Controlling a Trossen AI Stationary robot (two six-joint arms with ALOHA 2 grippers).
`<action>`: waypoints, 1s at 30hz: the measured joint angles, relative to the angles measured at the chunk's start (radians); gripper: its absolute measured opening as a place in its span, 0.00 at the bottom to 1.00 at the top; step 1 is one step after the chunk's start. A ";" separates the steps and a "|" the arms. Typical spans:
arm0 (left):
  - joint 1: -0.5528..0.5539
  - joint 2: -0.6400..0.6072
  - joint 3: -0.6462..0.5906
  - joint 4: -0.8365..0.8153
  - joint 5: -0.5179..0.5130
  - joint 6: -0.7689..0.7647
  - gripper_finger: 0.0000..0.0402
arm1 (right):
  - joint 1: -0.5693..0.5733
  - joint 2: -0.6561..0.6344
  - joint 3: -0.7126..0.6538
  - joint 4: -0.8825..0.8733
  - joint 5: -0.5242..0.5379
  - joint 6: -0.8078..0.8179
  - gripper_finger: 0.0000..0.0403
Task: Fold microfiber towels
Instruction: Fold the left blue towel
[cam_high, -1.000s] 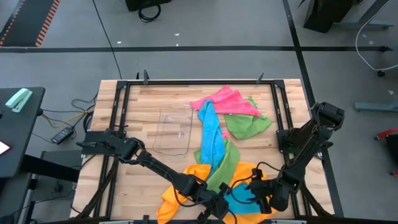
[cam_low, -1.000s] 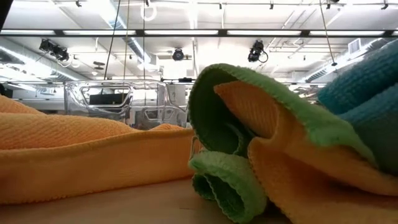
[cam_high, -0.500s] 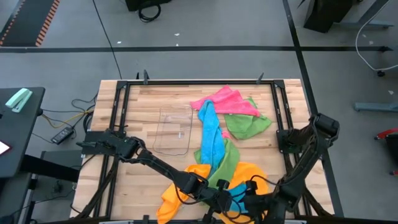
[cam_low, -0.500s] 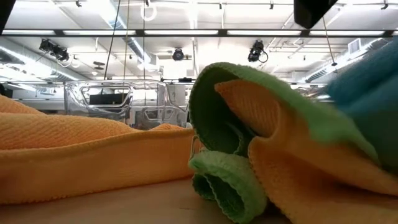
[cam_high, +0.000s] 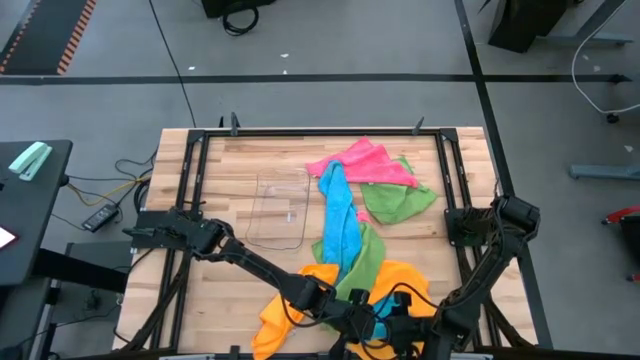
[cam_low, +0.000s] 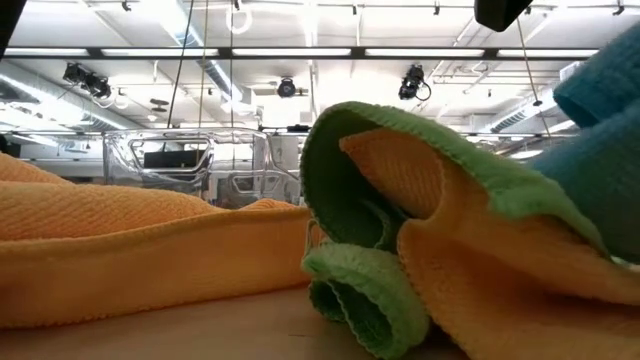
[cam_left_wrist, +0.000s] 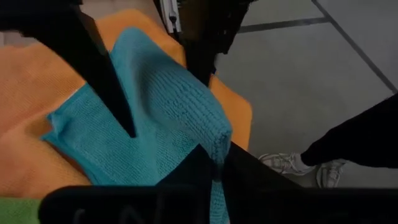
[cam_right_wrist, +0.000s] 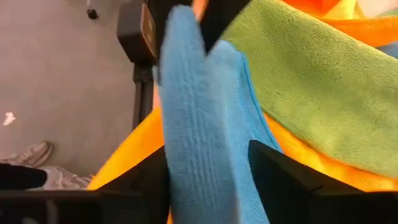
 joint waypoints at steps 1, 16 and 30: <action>0.000 0.000 0.000 0.000 0.001 0.000 0.10 | 0.000 0.000 -0.005 0.001 0.000 -0.003 0.47; -0.008 -0.054 0.001 -0.173 -0.096 -0.206 0.35 | 0.000 -0.006 -0.018 -0.001 -0.015 0.088 0.09; -0.113 -0.051 -0.022 -0.206 -0.426 -0.279 0.67 | -0.007 -0.008 -0.018 -0.007 0.009 0.192 0.09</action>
